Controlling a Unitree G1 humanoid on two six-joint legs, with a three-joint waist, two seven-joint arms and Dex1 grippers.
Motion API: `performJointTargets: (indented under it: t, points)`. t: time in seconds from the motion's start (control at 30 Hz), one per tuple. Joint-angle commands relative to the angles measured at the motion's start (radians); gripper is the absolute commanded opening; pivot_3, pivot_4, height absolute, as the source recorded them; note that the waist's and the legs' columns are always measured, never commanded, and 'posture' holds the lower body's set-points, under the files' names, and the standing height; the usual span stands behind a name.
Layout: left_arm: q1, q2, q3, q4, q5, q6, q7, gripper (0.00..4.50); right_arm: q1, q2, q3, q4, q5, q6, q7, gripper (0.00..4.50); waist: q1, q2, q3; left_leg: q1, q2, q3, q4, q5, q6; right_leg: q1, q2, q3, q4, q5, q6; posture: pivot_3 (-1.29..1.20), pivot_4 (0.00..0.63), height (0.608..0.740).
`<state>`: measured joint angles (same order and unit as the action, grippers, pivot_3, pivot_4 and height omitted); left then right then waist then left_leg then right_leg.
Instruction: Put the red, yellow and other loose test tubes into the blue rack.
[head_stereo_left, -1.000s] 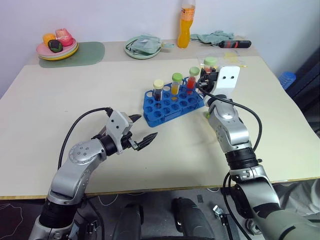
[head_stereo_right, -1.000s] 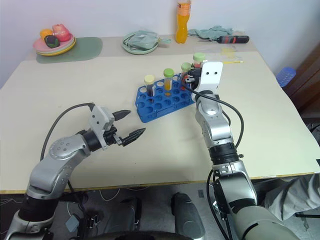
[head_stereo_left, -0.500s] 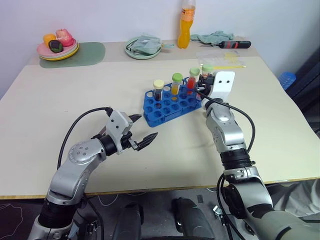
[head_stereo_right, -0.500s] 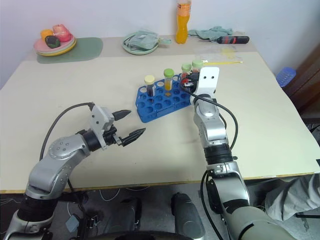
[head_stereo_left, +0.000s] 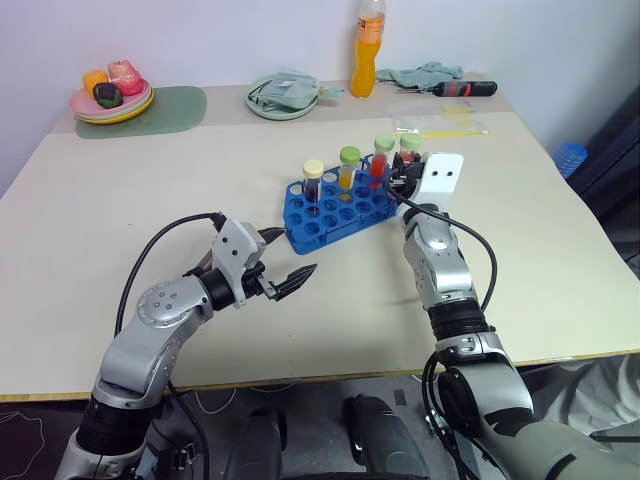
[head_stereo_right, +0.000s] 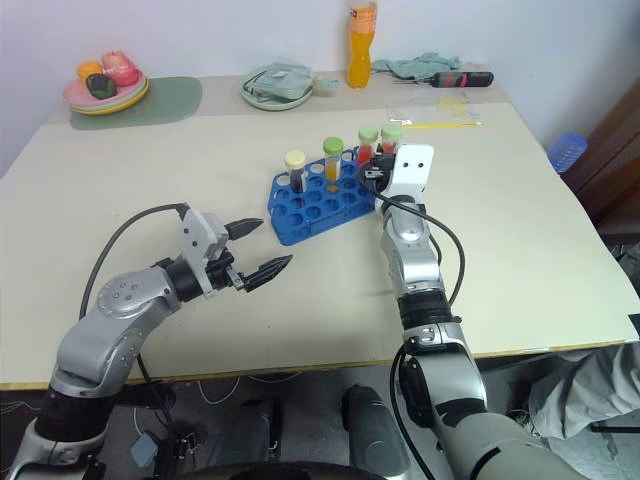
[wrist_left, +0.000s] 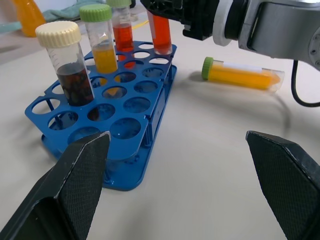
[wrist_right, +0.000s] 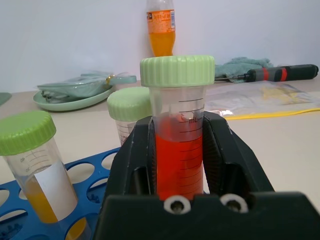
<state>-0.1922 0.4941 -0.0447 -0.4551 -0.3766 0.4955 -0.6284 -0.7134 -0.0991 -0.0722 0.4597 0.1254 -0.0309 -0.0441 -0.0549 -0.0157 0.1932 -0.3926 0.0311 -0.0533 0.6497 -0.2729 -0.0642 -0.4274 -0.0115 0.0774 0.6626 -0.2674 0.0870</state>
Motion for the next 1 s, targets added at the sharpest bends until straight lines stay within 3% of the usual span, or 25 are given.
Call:
performJointTargets:
  t: [0.03,0.13,0.27,0.43,0.6,0.67,0.73,1.0]
  points:
    - [-0.007,0.009,0.013,-0.047,-0.007,0.000,0.004,4.50,0.000,0.010,-0.007,-0.035,0.006,-0.026,0.031,2.67,-0.005,0.000,0.000,0.000,0.000,0.000,0.000,0.000,0.000,0.000,0.000,0.000,0.000,0.000,0.000,0.00,0.150,0.740]
    - [-0.004,0.010,0.013,-0.051,-0.009,0.001,0.008,4.50,0.015,-0.022,-0.011,-0.134,-0.013,0.041,0.026,4.05,-0.008,0.000,0.000,0.000,0.000,0.000,0.000,0.000,0.000,0.000,0.000,0.000,0.000,0.000,0.000,0.00,0.150,0.740]
    - [0.001,0.010,0.019,-0.058,-0.016,0.008,0.012,4.50,0.087,-0.093,-0.027,-0.389,0.047,0.249,0.092,4.05,0.003,0.000,0.000,0.000,0.000,0.000,0.000,0.000,0.000,0.000,0.000,0.000,0.000,0.000,0.000,0.00,0.150,0.740]
    - [0.006,0.006,0.012,-0.053,-0.019,0.007,0.005,4.50,0.199,-0.314,-0.088,-0.780,0.310,0.652,0.305,4.05,0.013,0.000,0.000,0.000,0.000,0.000,0.000,0.000,0.000,0.000,-0.001,0.000,0.000,0.000,0.000,0.00,0.150,0.740]
    - [-0.012,-0.004,-0.002,-0.025,-0.015,-0.001,-0.007,4.50,0.310,-0.735,-0.020,-1.024,0.468,1.003,0.588,4.05,0.013,0.001,0.000,0.001,0.000,-0.001,0.000,0.000,0.000,0.002,0.000,-0.001,-0.001,-0.001,0.000,0.00,0.150,0.740]
    - [-0.025,-0.010,-0.012,-0.009,-0.013,-0.007,-0.016,4.50,0.237,-0.774,0.017,-0.971,0.510,1.229,0.558,4.05,0.006,-0.001,-0.001,0.002,0.000,-0.001,0.000,0.000,0.000,0.003,0.001,0.000,-0.001,-0.001,-0.001,0.00,0.150,0.740]
    - [-0.036,-0.015,-0.021,0.005,-0.009,-0.013,-0.023,4.50,0.128,-0.725,0.040,-0.864,0.489,1.392,0.484,4.05,-0.003,-0.001,-0.001,0.003,0.000,-0.001,0.001,0.000,0.000,0.003,0.002,0.000,-0.001,-0.001,-0.001,0.00,0.150,0.740]
    - [-0.028,-0.003,-0.037,0.004,-0.014,-0.022,-0.078,4.50,-0.164,-0.660,0.197,-0.546,0.388,1.608,0.448,4.05,0.010,0.000,0.000,0.001,0.000,0.000,0.000,0.000,0.001,0.002,0.001,0.000,-0.002,-0.001,-0.001,0.00,0.150,0.740]
